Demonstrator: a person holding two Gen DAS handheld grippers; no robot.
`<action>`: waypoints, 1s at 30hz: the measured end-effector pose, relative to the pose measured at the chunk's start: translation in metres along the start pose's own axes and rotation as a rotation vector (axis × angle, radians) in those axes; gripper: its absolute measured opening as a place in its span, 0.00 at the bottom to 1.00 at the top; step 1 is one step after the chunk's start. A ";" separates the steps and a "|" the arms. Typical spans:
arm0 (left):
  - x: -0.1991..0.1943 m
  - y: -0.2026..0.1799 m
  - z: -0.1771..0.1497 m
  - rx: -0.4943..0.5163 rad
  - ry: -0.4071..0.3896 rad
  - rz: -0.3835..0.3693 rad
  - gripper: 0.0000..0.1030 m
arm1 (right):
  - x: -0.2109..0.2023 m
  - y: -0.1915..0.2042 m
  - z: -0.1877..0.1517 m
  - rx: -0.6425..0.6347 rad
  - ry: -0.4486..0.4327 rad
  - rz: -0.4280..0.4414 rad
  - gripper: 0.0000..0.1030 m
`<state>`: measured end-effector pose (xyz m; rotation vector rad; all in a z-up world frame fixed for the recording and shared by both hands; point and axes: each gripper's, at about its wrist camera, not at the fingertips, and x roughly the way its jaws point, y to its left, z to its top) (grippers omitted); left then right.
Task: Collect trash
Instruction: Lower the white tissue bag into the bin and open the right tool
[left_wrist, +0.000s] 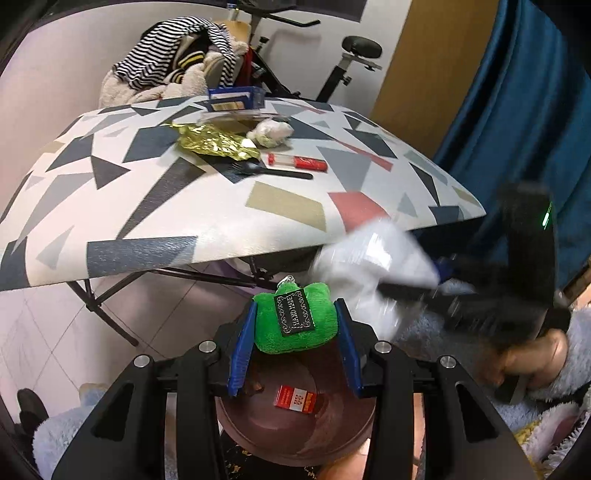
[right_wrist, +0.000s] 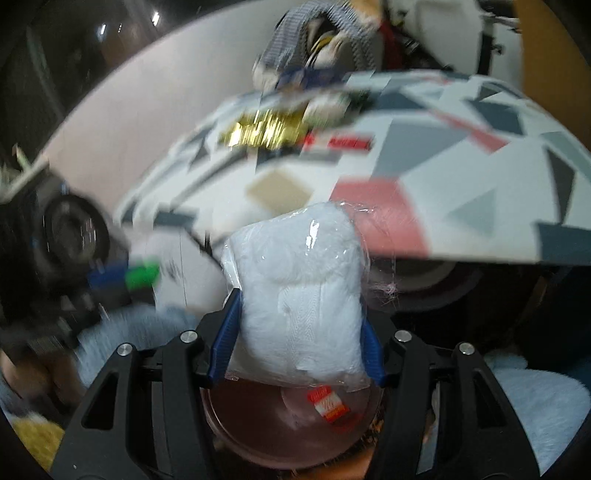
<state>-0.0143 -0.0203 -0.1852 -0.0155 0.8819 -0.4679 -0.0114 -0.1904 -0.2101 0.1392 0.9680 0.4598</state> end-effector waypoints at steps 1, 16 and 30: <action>-0.001 0.001 0.000 -0.005 -0.003 0.003 0.40 | 0.007 0.005 -0.002 -0.031 0.030 -0.005 0.56; -0.007 0.015 -0.004 -0.041 -0.018 0.031 0.40 | 0.100 0.005 -0.036 -0.089 0.402 -0.146 0.57; -0.005 0.016 -0.007 -0.040 -0.010 0.032 0.40 | 0.093 -0.010 -0.032 -0.023 0.360 -0.131 0.68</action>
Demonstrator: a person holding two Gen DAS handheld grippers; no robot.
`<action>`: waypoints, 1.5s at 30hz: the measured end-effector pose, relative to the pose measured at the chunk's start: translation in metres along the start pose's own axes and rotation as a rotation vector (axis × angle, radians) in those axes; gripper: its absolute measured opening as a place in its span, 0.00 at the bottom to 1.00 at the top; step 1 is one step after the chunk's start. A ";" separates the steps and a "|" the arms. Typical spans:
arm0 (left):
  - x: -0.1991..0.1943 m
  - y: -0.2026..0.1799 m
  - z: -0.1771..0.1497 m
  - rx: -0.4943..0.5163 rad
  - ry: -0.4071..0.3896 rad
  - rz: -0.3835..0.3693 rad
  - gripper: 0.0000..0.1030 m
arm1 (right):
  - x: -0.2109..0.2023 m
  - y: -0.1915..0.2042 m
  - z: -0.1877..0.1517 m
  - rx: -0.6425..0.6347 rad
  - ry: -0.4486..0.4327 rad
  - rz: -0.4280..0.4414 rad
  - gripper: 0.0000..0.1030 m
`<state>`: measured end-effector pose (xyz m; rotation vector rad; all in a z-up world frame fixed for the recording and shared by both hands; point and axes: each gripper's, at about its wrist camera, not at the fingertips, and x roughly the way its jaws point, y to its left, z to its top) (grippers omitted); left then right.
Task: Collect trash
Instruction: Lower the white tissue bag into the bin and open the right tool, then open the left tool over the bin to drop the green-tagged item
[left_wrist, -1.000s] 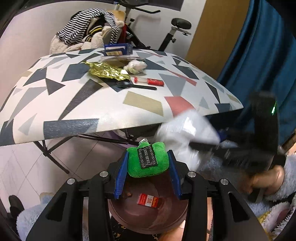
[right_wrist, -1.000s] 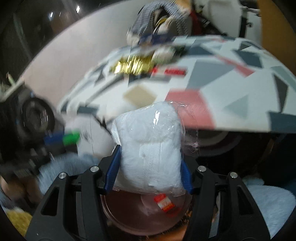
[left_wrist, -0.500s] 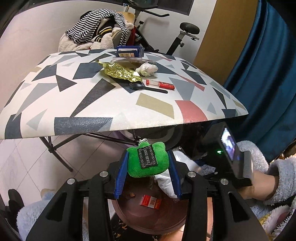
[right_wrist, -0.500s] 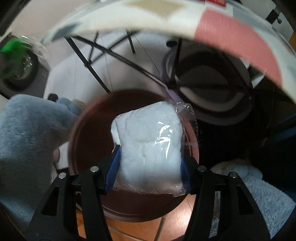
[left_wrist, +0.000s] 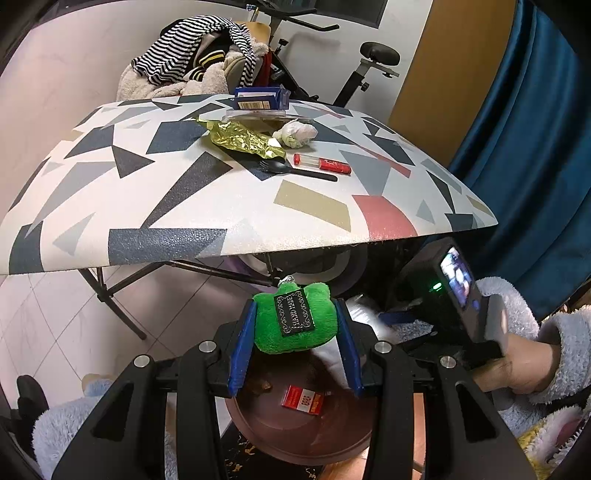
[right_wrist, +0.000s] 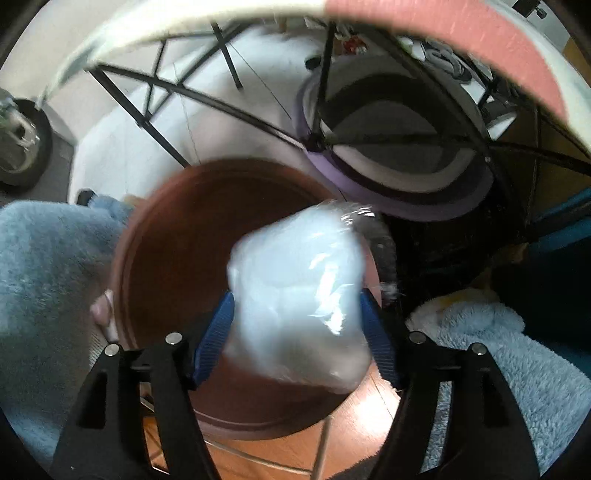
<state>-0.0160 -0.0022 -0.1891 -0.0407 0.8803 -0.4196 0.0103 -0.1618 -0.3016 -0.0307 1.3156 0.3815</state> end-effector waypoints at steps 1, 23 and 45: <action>0.000 0.000 0.000 0.000 0.001 0.000 0.40 | -0.005 0.000 0.000 -0.002 -0.027 0.023 0.71; 0.023 -0.025 0.007 0.094 0.043 -0.036 0.40 | -0.160 -0.044 0.013 0.091 -0.619 0.026 0.92; 0.085 -0.055 -0.003 0.219 0.182 -0.044 0.42 | -0.187 -0.054 0.030 0.073 -0.635 -0.023 0.92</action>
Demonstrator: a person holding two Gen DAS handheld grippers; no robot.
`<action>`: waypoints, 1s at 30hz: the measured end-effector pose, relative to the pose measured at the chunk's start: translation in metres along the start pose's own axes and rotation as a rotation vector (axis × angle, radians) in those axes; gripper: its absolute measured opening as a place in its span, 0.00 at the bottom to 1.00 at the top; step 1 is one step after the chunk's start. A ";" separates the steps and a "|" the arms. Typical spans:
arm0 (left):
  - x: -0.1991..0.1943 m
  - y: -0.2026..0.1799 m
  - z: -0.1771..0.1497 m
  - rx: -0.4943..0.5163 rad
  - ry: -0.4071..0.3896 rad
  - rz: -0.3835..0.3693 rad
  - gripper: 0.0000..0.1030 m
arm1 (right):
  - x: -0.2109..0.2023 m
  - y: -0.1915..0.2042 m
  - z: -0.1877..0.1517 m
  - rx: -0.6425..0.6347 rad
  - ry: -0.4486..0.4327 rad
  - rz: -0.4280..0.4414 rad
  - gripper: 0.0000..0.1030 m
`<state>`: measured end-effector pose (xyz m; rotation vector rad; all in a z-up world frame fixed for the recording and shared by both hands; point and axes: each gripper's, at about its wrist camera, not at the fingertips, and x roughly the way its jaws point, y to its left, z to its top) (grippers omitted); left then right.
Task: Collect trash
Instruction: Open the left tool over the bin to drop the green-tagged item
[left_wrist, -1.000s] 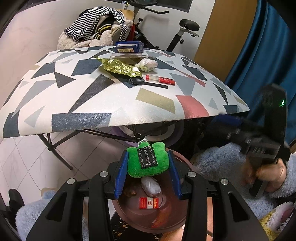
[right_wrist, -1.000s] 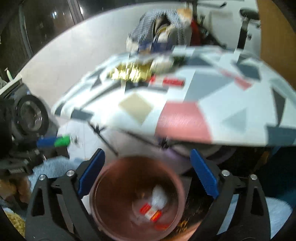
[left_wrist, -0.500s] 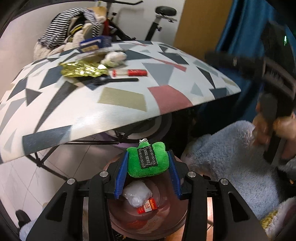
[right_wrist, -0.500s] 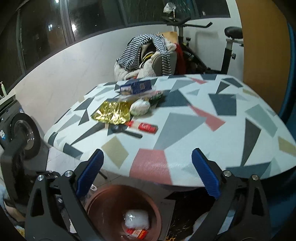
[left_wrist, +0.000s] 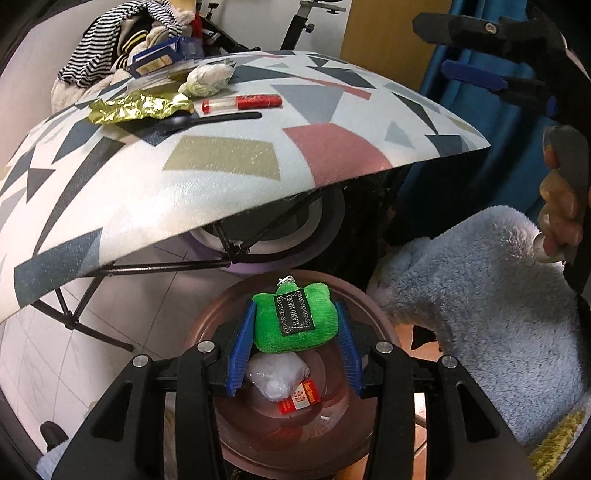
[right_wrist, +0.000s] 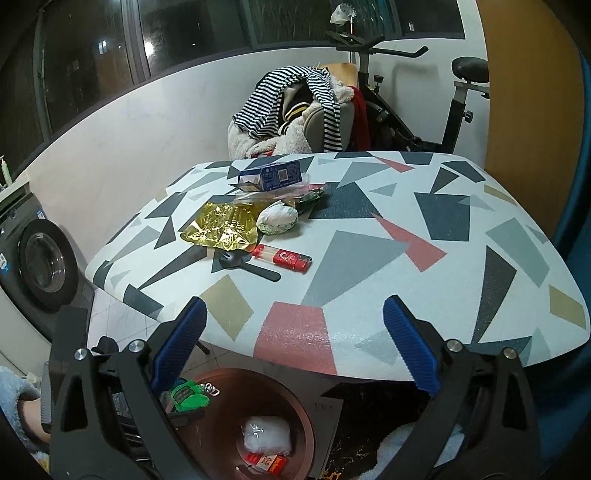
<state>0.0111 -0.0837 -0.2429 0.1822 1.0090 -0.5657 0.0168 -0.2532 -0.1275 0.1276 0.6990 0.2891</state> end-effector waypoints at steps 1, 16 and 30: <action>0.000 0.001 -0.001 -0.001 0.000 0.003 0.43 | 0.000 0.000 0.000 0.000 0.001 -0.001 0.92; -0.065 0.051 0.038 -0.137 -0.222 0.085 0.91 | 0.006 0.002 0.012 -0.012 0.032 -0.043 0.94; -0.134 0.115 0.068 -0.215 -0.369 0.214 0.93 | 0.017 -0.005 0.036 -0.036 0.043 -0.080 0.94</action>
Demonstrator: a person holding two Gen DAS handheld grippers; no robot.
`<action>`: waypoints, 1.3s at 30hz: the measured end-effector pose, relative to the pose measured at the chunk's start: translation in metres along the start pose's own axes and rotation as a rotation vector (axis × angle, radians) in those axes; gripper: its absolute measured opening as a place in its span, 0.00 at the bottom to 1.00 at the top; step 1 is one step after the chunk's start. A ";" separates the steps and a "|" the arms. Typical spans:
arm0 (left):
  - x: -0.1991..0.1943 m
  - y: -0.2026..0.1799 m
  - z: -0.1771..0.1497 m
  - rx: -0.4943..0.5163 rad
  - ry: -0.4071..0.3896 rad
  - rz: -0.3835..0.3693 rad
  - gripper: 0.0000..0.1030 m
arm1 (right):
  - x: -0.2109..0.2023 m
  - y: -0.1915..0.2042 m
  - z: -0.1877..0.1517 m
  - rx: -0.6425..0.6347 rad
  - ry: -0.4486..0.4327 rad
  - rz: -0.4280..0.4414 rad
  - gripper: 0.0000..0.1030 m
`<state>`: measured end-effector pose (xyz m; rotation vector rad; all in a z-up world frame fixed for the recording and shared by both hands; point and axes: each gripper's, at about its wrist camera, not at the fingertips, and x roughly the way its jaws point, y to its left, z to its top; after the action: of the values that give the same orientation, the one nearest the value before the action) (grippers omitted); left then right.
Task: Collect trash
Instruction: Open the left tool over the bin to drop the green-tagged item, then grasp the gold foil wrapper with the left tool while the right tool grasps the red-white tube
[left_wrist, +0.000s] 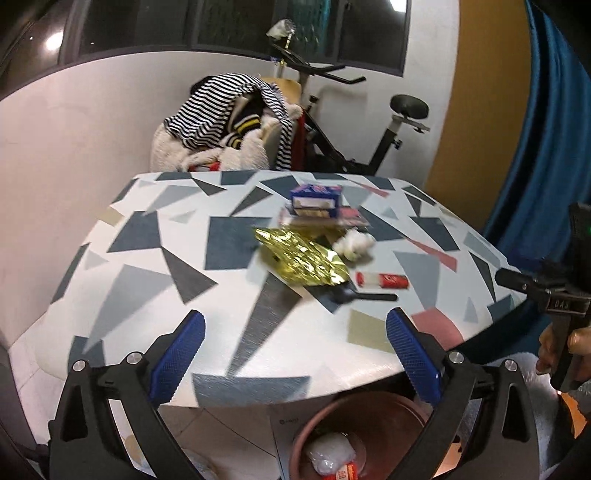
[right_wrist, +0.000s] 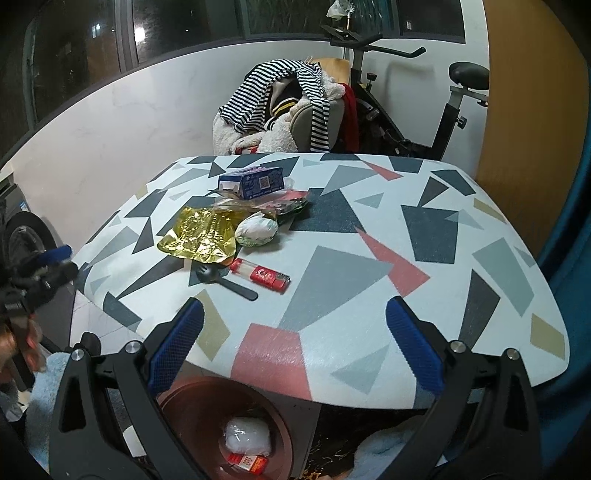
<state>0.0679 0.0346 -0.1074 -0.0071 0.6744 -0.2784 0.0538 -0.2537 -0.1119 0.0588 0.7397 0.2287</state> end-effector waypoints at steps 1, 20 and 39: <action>0.000 0.004 0.002 -0.005 -0.001 0.003 0.93 | 0.001 0.000 0.001 -0.001 0.002 -0.002 0.94; 0.038 0.044 0.006 -0.141 0.036 -0.021 0.93 | 0.102 0.026 0.016 -0.079 0.186 -0.026 0.94; 0.090 0.063 0.018 -0.289 0.116 -0.100 0.71 | 0.185 0.042 0.032 -0.266 0.311 0.149 0.43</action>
<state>0.1621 0.0705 -0.1550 -0.3028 0.8267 -0.2767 0.1994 -0.1696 -0.2048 -0.1786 1.0094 0.4835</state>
